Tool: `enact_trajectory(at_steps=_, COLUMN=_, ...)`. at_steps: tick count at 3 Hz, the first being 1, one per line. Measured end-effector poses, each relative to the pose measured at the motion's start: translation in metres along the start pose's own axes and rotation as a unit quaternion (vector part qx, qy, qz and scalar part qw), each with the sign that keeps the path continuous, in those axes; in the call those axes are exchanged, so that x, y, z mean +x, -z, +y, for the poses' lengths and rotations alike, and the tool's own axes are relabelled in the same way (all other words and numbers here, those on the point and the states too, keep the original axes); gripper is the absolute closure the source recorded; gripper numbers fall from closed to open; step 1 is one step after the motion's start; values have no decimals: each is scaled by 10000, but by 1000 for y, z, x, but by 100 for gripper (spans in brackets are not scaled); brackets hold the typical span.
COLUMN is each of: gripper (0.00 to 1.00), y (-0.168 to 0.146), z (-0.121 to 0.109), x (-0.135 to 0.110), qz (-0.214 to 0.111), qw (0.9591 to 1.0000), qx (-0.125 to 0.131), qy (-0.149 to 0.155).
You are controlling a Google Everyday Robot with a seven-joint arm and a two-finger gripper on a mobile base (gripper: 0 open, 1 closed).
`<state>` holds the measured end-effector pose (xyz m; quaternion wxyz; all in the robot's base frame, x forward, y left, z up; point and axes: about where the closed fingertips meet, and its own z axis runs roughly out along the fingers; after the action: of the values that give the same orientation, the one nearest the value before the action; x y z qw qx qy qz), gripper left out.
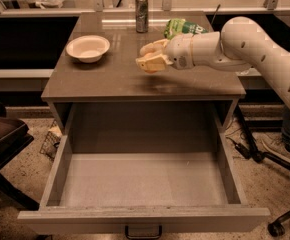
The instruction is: Pick orange from top drawer and place on counter
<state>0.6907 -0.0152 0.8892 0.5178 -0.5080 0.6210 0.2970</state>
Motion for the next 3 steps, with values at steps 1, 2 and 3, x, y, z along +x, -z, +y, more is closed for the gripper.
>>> enact_trajectory(at_steps=1, gripper=100, y=-20, z=-5, x=18, qz=100, qw=9999, qx=-44, qy=-40)
enact_trajectory(at_steps=2, gripper=82, y=-21, z=-4, x=17, qz=90, qw=9999, qx=-66, qy=-39)
enact_trajectory(at_steps=3, gripper=51, y=-25, z=-2, x=16, qz=84, qw=9999, qx=-99, qy=-40)
